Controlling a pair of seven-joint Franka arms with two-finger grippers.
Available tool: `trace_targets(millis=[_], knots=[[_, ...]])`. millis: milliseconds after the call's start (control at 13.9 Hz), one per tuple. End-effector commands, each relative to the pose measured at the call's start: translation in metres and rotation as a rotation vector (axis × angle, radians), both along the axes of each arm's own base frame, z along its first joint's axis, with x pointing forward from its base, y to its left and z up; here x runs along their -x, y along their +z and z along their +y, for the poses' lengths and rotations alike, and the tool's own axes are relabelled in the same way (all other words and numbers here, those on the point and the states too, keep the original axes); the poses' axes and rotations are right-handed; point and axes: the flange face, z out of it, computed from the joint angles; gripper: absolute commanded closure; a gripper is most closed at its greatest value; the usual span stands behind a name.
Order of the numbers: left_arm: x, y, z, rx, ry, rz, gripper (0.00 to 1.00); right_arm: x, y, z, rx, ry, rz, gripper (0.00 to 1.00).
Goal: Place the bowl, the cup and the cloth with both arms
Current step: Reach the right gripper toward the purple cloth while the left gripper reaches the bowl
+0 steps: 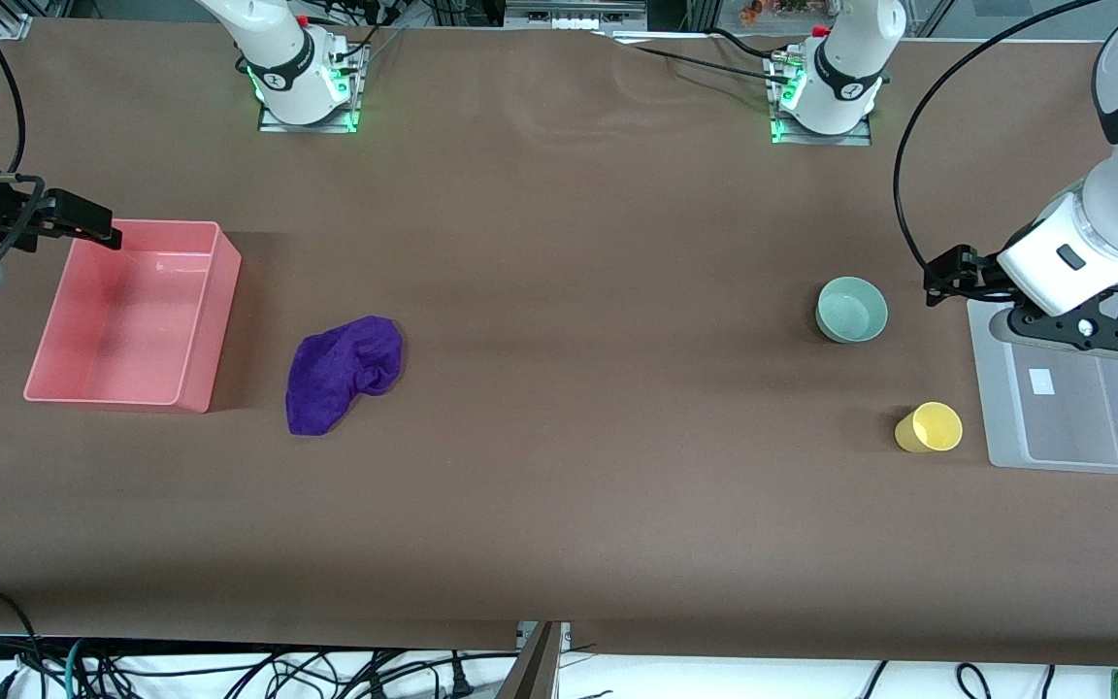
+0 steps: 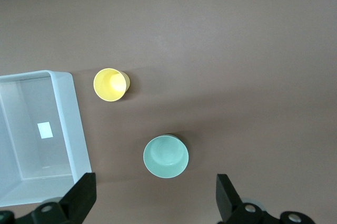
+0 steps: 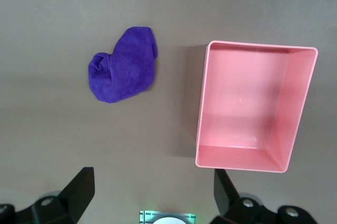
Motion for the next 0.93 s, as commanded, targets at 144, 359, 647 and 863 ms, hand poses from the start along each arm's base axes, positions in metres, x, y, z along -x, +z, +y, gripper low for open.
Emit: trace_targets(millis=[144, 359, 647, 863], knots=[[0.0566, -0.0082, 0.0457, 0.077, 0.126, -0.086, 0.00, 0.0007, 0.0054, -0.0008, 0.000, 0.013, -0.009, 0.00], [0.0567, -0.0084, 0.0465, 0.077, 0.128, -0.084, 0.00, 0.0001, 0.0046, -0.0019, 0.001, 0.013, -0.009, 0.00], [0.0568, -0.0084, 0.0457, 0.077, 0.126, -0.084, 0.00, 0.0001, 0.0046, -0.0019, 0.001, 0.013, -0.009, 0.00], [0.0568, -0.0084, 0.0448, 0.077, 0.126, -0.084, 0.00, 0.0001, 0.0046, -0.0019, 0.001, 0.012, -0.009, 0.00]])
